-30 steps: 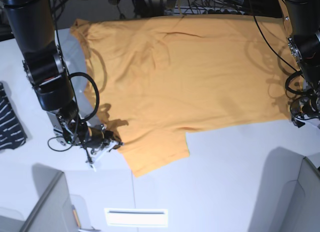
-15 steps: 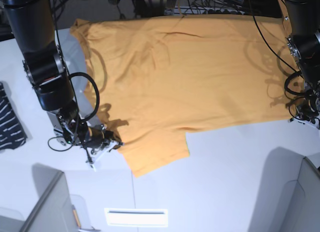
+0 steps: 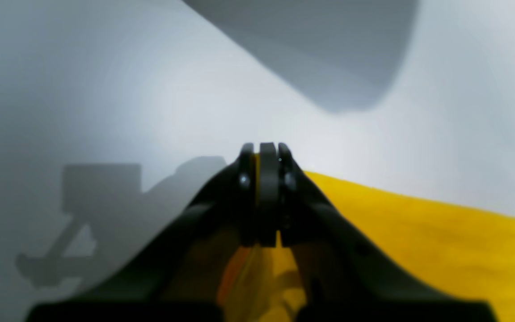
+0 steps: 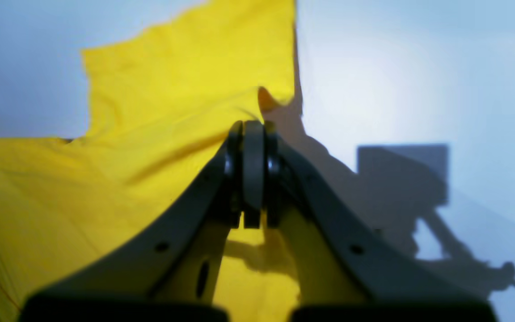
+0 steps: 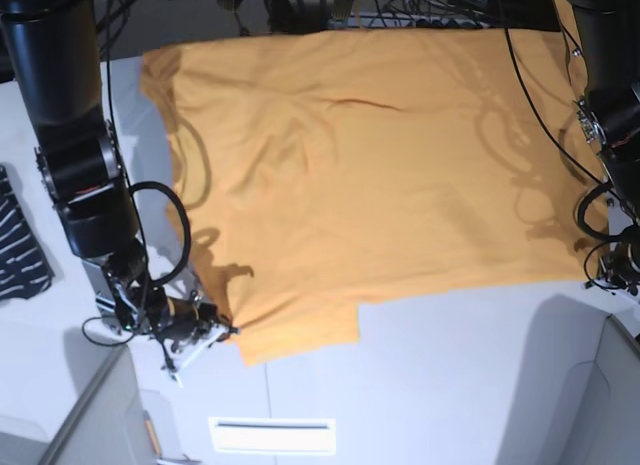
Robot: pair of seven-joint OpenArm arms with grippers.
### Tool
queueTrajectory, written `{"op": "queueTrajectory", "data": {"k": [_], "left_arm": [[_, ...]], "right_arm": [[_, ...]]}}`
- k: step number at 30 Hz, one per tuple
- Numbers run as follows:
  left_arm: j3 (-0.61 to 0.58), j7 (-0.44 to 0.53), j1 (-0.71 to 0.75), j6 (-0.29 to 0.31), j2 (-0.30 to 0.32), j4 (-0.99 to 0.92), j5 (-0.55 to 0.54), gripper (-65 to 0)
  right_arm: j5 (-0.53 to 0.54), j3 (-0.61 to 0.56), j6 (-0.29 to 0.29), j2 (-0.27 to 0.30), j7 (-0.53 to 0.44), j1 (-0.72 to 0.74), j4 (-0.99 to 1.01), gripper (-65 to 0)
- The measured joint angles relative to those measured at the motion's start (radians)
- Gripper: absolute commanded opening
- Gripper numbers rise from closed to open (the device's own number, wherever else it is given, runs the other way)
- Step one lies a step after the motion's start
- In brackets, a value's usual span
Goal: Fold the T-shirt properly
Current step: 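Lift the hem with both grippers and fold it toward the shoulders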
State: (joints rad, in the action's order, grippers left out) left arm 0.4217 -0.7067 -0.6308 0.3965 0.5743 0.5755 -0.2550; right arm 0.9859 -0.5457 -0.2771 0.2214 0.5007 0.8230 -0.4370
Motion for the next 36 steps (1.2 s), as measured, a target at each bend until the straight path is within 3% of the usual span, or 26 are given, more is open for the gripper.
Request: {"op": "queueTrajectory", "data": {"k": [13,21,27,31,36], "left_arm": [[0.0,-0.003,-0.094,0.0,0.005,0.0,0.0,-65.0],[0.0,-0.001,-0.081,0.001,0.005,0.005,-0.006,-65.0],[0.004,-0.008,0.148,0.004,-0.005,0.19,-0.003,-65.0],[0.005,-0.005,0.201,0.005,-0.006,0.254,-0.011,-65.0],[0.007,-0.027,0.233,0.003,0.006,0.261,-0.186,-65.0]], "right_arm": [[0.001,-0.002,0.0,0.018,-0.034,0.032,0.0,-65.0],[0.002,-0.002,0.0,0.024,-0.034,0.028,-0.004,-65.0],[0.001,-0.002,0.001,0.055,0.0,-0.038,-0.09,-65.0],[0.002,0.004,0.0,0.065,0.04,-0.085,-0.163,-65.0],[0.002,0.169,0.0,0.074,0.06,-0.185,-0.256,-65.0]]}}
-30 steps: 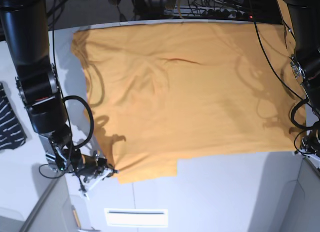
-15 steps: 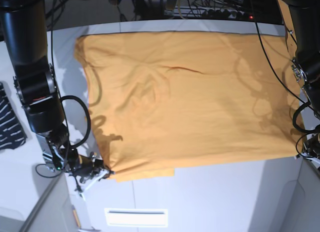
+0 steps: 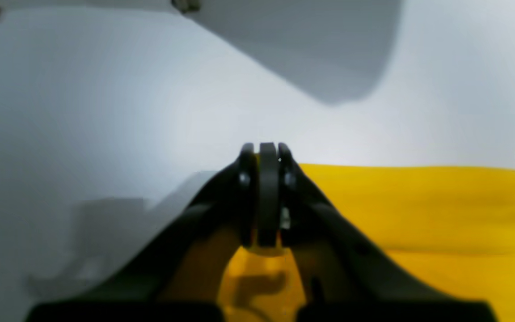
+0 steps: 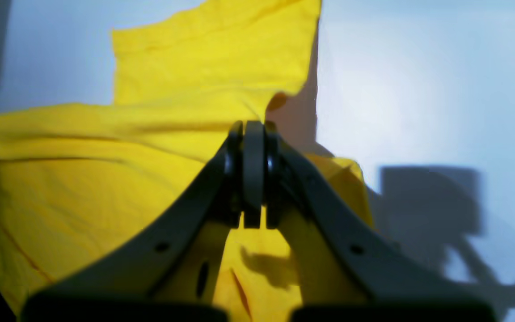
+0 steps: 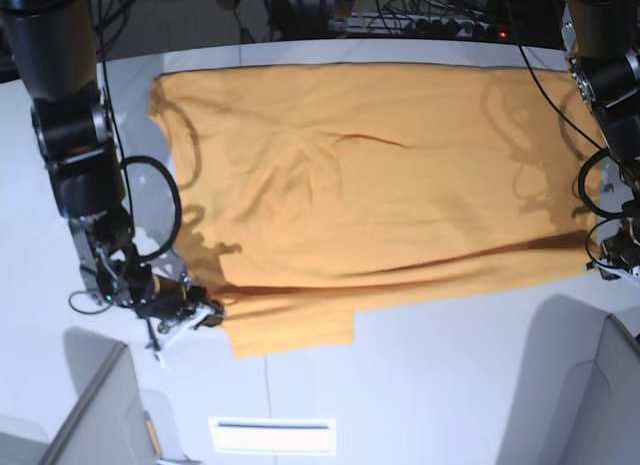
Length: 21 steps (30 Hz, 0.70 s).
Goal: Fold the T-shirt properly
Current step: 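Lift the hem with both grippers and fold it toward the shoulders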
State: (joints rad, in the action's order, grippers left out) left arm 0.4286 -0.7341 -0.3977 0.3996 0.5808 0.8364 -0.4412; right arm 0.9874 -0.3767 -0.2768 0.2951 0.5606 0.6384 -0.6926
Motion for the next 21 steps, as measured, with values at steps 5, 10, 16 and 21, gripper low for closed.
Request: {"op": "queueTrajectory", "data": {"k": [5,10,16,21], "left_arm": [[-0.01,-0.034,0.109,-0.002,0.019,0.117,-0.058,-65.0],[-0.002,-0.054,0.122,-0.003,0.014,0.163,-0.066,-65.0],[-0.002,-0.063,0.143,-0.002,0.01,0.164,-0.066,-65.0],[0.106,-0.088,0.21,0.001,0.007,0.268,-0.08,-65.0]], "right_arm": [[-0.016,0.105,0.006,0.033,0.101,-0.081,-0.134,-65.0],[-0.006,0.217,0.002,0.024,0.169,-0.153,-0.245,-65.0],[-0.016,0.294,0.003,0.042,0.23,-0.227,-0.332,-65.0],[-0.006,0.374,0.0,0.046,0.283,-0.285,-0.428,-65.0]]}}
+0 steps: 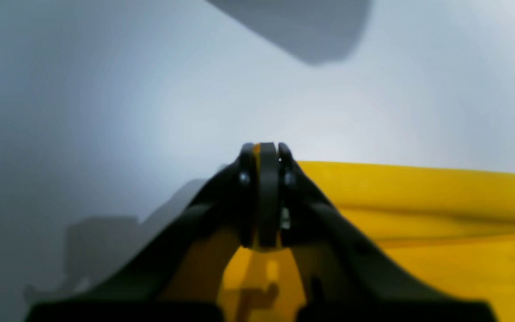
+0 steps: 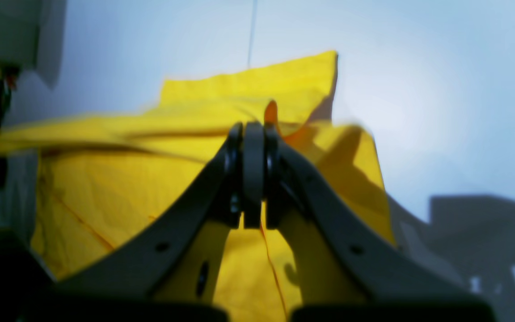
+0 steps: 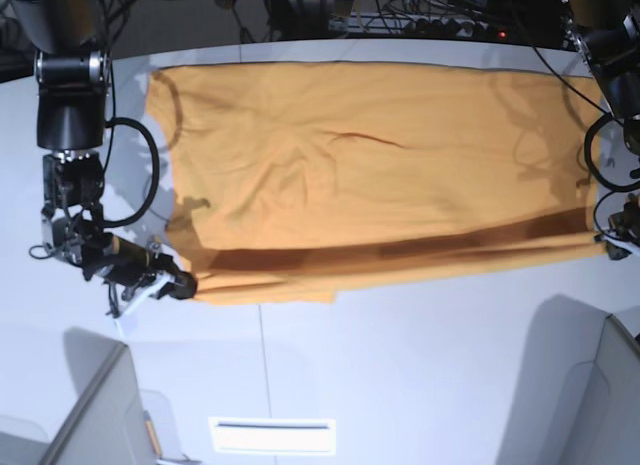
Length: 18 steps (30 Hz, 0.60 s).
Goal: Fold the T-shirt properly
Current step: 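Lift the hem with both grippers and fold it toward the shoulders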
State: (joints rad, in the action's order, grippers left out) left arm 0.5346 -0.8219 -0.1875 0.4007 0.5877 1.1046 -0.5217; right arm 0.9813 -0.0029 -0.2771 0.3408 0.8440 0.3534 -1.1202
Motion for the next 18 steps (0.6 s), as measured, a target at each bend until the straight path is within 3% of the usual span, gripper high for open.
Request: {"op": "queueTrajectory", "data": {"k": [2,18], "left_arm": [[0.007,-0.054,0.012,-0.001,0.002,0.044,0.015,-65.0],[0.011,-0.055,0.125,0.0,-0.023,0.198,0.005,-65.0]], "right_arm": [[0.001,0.025,0.0,-0.003,0.021,-0.022,-0.023,-65.0],[0.002,0.201,0.0,-0.011,0.18,-0.166,-0.29,-65.0]]}}
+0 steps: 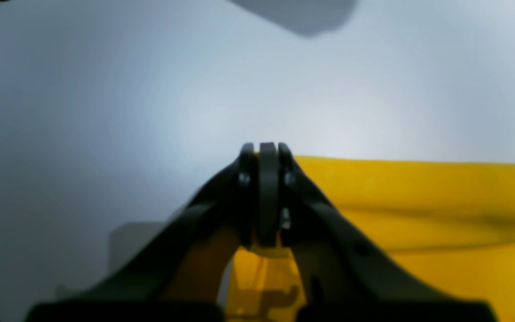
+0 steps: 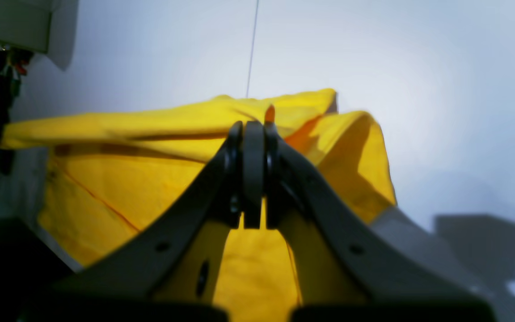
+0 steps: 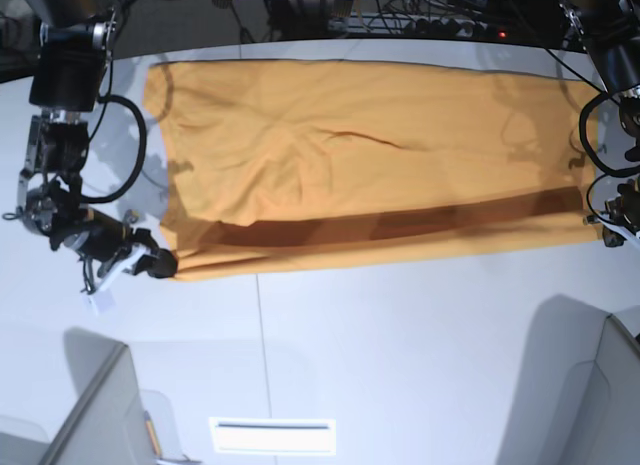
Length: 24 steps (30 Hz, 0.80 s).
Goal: Fold the T-shirt properly
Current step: 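Lift the hem with both grippers and fold it toward the shoulders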
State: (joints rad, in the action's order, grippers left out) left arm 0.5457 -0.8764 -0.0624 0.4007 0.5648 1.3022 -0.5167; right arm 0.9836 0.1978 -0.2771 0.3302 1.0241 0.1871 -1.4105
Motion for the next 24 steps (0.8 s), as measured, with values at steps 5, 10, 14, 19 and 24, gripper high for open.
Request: {"op": "queueTrajectory", "data": {"k": [5,10,14,19,24], "left_arm": [[0.001,-0.003,0.039,0.0,0.0,0.046,0.0,-65.0],[0.0,0.0,0.069,0.0,0.0,0.063,-0.005,-65.0],[0.0,0.0,0.137,0.0,-0.002,0.103,0.002,-65.0],[0.035,0.003,0.193,0.001,-0.031,0.168,-0.011,-65.0],[0.074,-0.001,0.245,0.0,-0.023,0.167,0.003,-65.0]], "right_arm": [[0.003,0.064,0.0,-0.026,0.045,-0.065,-0.071,-65.0],[0.002,0.124,0.0,-0.029,0.089,-0.132,-0.146,-65.0],[0.003,0.126,0.0,-0.029,0.11,-0.192,-0.223,-65.0],[-0.007,0.159,0.0,-0.069,0.128,-0.297,-0.234,-65.0],[0.003,0.195,0.0,-0.084,0.125,-0.334,-0.307,-65.0]]}}
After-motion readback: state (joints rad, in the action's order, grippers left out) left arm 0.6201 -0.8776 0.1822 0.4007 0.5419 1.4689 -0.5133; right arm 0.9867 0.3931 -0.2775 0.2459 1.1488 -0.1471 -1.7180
